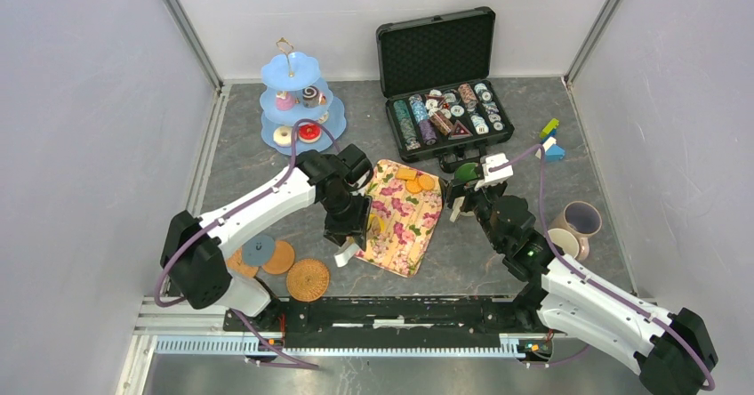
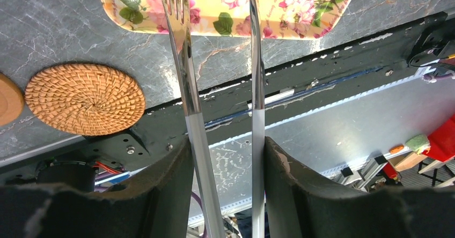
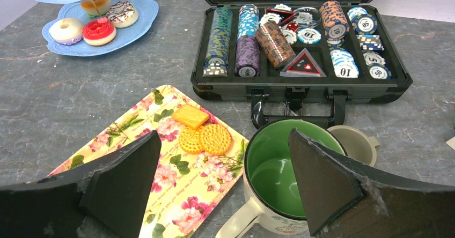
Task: Serve the afternoon tea
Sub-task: Adjust the clamp at the center of the board.
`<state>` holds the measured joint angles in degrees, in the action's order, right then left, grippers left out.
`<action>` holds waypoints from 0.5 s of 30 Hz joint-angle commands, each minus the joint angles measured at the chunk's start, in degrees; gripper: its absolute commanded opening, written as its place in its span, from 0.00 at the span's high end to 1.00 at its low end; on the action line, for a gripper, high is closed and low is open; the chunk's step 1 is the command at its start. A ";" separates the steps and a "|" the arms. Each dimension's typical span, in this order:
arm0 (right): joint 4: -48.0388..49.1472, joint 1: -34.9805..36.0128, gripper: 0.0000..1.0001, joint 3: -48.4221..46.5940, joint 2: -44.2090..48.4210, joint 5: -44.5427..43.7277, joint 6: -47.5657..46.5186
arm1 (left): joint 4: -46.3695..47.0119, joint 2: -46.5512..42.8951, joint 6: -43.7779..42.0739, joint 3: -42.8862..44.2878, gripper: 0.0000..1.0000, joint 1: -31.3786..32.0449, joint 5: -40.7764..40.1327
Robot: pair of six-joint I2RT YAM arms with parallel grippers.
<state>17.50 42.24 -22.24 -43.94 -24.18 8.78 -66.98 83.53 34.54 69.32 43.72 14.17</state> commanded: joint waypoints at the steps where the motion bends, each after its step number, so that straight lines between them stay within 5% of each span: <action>1: 2.19 -0.33 0.04 0.43 0.40 0.30 0.54 | 2.25 0.63 -3.14 0.86 0.60 -0.39 1.43; 6: 2.23 -0.31 0.04 0.40 0.22 0.54 0.60 | 2.13 1.34 -4.00 1.20 0.63 -0.48 0.49; 10: 2.26 -0.32 0.04 0.44 0.18 0.58 0.60 | 0.49 1.93 -4.49 2.28 0.86 -0.48 -0.75; 15: 2.28 -0.31 0.04 0.43 0.14 0.70 0.66 | -0.53 0.83 -3.63 3.59 0.93 -0.43 -2.78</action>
<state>17.50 42.11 -22.24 -43.94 -23.99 8.97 -66.41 84.86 32.62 69.76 43.55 13.13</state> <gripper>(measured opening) 0.959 0.531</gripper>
